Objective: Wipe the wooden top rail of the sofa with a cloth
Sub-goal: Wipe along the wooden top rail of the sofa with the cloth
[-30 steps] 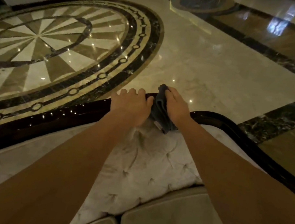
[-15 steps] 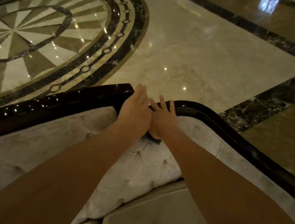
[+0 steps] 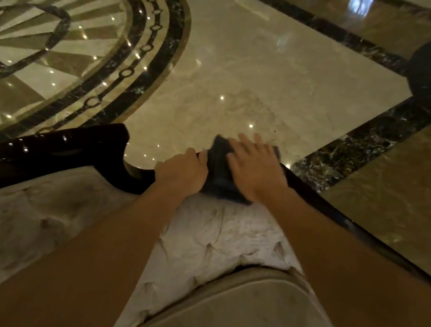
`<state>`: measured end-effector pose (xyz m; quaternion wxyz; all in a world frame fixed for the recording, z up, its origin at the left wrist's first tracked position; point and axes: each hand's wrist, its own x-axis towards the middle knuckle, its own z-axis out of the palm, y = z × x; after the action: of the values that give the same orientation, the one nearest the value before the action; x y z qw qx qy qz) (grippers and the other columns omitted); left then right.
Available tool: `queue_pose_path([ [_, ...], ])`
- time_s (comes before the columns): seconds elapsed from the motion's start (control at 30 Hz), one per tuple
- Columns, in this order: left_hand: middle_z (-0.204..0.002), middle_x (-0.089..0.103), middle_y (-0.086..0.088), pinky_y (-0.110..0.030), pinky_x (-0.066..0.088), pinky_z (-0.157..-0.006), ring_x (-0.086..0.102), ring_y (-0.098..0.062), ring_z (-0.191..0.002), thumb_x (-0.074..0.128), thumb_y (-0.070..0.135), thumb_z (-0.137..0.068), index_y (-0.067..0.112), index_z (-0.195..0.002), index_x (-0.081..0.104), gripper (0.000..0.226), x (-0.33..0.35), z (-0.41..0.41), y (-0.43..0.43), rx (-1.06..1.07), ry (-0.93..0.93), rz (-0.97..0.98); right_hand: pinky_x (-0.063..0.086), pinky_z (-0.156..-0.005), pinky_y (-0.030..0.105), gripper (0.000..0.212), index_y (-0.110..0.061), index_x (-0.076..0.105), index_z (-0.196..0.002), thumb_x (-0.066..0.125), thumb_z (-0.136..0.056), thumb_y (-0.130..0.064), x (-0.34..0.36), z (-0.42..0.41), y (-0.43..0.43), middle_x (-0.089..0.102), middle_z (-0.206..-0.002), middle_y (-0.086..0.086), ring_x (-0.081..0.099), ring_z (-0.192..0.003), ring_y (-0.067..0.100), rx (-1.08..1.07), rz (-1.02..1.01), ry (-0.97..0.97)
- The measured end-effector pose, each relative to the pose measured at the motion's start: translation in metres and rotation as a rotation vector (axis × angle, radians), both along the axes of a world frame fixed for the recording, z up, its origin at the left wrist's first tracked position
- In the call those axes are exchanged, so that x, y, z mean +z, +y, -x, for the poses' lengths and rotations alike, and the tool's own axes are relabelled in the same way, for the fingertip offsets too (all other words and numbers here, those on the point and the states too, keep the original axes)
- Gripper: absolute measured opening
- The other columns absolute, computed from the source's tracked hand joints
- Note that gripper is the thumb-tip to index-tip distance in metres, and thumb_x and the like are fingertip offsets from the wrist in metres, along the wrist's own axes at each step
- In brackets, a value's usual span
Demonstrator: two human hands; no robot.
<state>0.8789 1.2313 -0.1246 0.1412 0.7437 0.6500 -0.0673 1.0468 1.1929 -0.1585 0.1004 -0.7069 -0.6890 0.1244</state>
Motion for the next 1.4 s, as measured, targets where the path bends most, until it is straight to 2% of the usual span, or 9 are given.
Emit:
queue_pose_path([
  [0.07,-0.134,0.055,-0.015,-0.052,0.034,-0.103,0.051,-0.038,-0.122,0.018,0.052,-0.103,0.018,-0.135,0.046,0.055,-0.008,-0.005,0.002,0.020,0.015,-0.013,0.032,-0.113,0.054,0.045,-0.017,0.041,-0.146,0.030,-0.104,-0.028,-0.017,-0.050,-0.007,0.050,-0.147,0.012,0.044,-0.135,0.041,-0.289,0.161,0.024],
  [0.17,-0.133,0.054,-0.014,-0.053,0.032,-0.103,0.048,-0.039,-0.123,0.016,0.055,-0.103,0.017,-0.134,0.047,0.058,-0.006,-0.028,0.000,0.017,0.024,-0.082,0.014,-0.123,0.054,0.053,-0.014,0.031,-0.153,0.019,-0.106,-0.035,-0.042,-0.068,-0.045,0.037,-0.158,0.015,0.022,-0.150,0.039,-0.583,0.175,0.097],
  [0.37,-0.132,0.055,-0.011,-0.058,0.027,-0.104,0.047,-0.036,-0.122,0.020,0.046,-0.103,0.021,-0.128,0.054,0.049,-0.018,-0.125,-0.015,-0.297,0.180,-0.166,0.012,-0.125,0.049,0.061,-0.025,0.007,-0.161,0.009,-0.103,-0.045,-0.054,-0.067,-0.083,0.017,-0.169,0.006,0.014,-0.155,0.034,-0.217,-0.023,0.005],
  [0.53,-0.134,0.055,-0.017,-0.063,0.022,-0.110,0.043,-0.041,-0.127,0.020,0.043,-0.103,0.015,-0.126,0.056,0.051,-0.035,-0.145,-0.022,-0.275,0.268,-0.253,0.009,-0.124,0.050,0.053,-0.021,0.034,-0.156,0.024,-0.106,-0.037,-0.069,-0.178,-0.190,0.029,-0.166,0.002,0.015,-0.154,0.032,-0.650,0.350,-0.140],
  [0.73,-0.135,0.056,-0.020,-0.063,0.012,-0.116,0.040,-0.044,-0.131,0.024,0.051,-0.102,0.013,-0.126,0.060,0.059,-0.058,-0.198,-0.091,-0.600,0.245,-0.237,0.000,-0.125,0.051,0.062,-0.034,0.003,-0.160,0.025,-0.104,-0.049,-0.067,-0.118,-0.183,0.008,-0.170,0.004,0.001,-0.155,0.037,-0.454,0.200,-0.084],
  [1.0,-0.161,0.020,-0.026,-0.060,-0.001,-0.119,0.000,-0.053,-0.148,0.016,0.061,-0.100,0.015,-0.155,0.028,0.073,-0.089,-0.238,-0.156,-0.613,0.201,-0.089,0.014,-0.123,0.054,0.059,-0.032,0.032,-0.155,0.016,-0.104,-0.055,-0.061,-0.179,-0.340,0.040,-0.158,0.009,0.030,-0.146,0.038,-0.945,0.168,-0.119],
  [1.13,-0.156,0.034,-0.020,-0.061,0.002,-0.119,0.017,-0.045,-0.147,0.012,0.055,-0.102,0.018,-0.145,0.044,0.065,-0.092,-0.288,-0.196,-0.647,0.129,0.016,0.009,-0.123,0.054,0.057,-0.030,0.039,-0.151,0.018,-0.104,-0.054,-0.063,-0.175,-0.307,0.047,-0.152,0.011,0.033,-0.143,0.039,-1.025,0.167,-0.018],
  [1.27,-0.147,0.044,-0.021,-0.062,0.002,-0.119,0.028,-0.043,-0.140,0.015,0.042,-0.105,0.015,-0.135,0.052,0.055,-0.097,-0.328,-0.249,-0.692,0.031,0.051,0.026,-0.117,0.056,0.053,-0.026,0.053,-0.138,0.020,-0.103,-0.049,-0.073,-0.210,-0.364,0.062,-0.132,0.012,0.050,-0.128,0.037,-0.960,0.123,-0.040],
  [1.4,-0.141,0.049,-0.023,-0.065,0.001,-0.117,0.032,-0.044,-0.137,0.018,0.043,-0.104,0.012,-0.126,0.059,0.056,-0.095,-0.341,-0.275,-0.658,-0.012,-0.013,0.007,-0.124,0.056,0.069,-0.023,0.033,-0.154,0.000,-0.099,-0.048,-0.096,-0.242,-0.492,0.033,-0.163,0.009,0.009,-0.156,0.032,-1.253,0.203,-0.008],
])
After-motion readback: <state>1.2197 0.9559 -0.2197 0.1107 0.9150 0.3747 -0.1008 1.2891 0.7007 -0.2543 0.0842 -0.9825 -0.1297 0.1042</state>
